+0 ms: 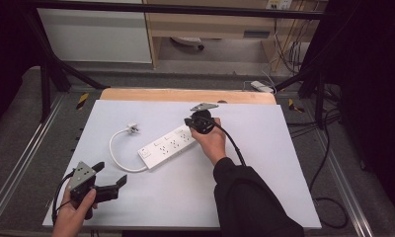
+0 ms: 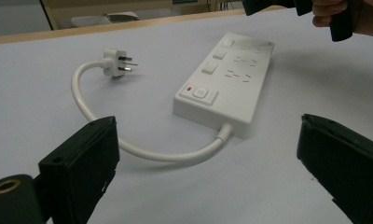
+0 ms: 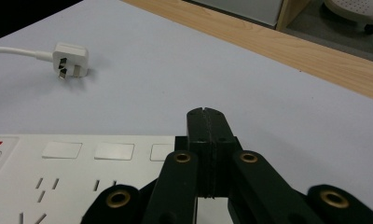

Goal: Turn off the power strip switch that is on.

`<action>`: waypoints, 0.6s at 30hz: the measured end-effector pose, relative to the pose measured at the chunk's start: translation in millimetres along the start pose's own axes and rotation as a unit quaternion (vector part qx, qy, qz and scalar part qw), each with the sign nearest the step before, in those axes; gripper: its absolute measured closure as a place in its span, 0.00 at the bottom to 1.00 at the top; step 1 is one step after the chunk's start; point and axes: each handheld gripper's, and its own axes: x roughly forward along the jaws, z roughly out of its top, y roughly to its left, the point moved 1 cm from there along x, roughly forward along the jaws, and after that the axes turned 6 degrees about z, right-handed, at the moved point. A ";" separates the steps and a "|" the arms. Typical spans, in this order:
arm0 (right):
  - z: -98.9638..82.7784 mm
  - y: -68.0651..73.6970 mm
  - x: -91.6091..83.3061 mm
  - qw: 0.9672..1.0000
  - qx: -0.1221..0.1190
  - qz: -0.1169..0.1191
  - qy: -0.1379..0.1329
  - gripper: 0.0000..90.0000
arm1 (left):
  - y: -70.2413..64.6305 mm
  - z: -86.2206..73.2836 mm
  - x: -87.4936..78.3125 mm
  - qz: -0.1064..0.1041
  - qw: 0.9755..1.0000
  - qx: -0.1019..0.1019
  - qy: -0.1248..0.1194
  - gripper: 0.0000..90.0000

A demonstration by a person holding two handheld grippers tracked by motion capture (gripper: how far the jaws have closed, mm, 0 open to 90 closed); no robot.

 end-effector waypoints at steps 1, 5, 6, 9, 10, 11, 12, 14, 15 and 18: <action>-0.5 0.5 1.5 1.000 -0.001 0.001 0.001 1.00 | 0.2 0.0 -0.1 -0.001 1.000 0.000 0.000 0.06; -4.1 2.7 9.6 1.000 -0.001 -0.002 0.004 1.00 | 0.9 0.0 -0.1 0.000 1.000 -0.001 0.000 0.06; -4.1 2.7 9.6 1.000 -0.001 -0.002 0.004 1.00 | 1.0 -0.1 -0.2 0.000 1.000 -0.001 -0.001 0.06; -5.5 3.9 13.3 1.000 -0.003 -0.001 0.007 1.00 | 1.3 -0.1 -0.2 0.000 1.000 -0.002 -0.001 0.06; -6.0 4.6 14.4 1.000 -0.002 -0.001 0.008 1.00 | 1.4 -0.1 -0.2 0.000 1.000 -0.002 -0.001 0.06; -6.5 5.0 15.6 1.000 -0.003 -0.002 0.007 1.00 | 1.5 -0.2 -0.2 0.000 1.000 -0.002 -0.001 0.06; -7.5 5.6 17.8 1.000 -0.004 -0.002 0.010 1.00 | 1.5 -0.2 -0.3 0.000 1.000 -0.002 -0.001 0.06; -7.9 5.9 18.6 1.000 -0.004 -0.002 0.011 1.00 | 1.6 -0.2 -0.3 0.000 1.000 -0.003 -0.001 0.06; -8.3 6.1 19.6 1.000 -0.004 -0.003 0.011 1.00 | 1.7 -0.2 -0.3 0.000 1.000 -0.002 -0.001 0.06; -9.2 6.5 22.3 1.000 -0.003 -0.003 0.013 1.00 | 1.9 -0.2 -0.3 -0.001 1.000 -0.002 -0.001 0.06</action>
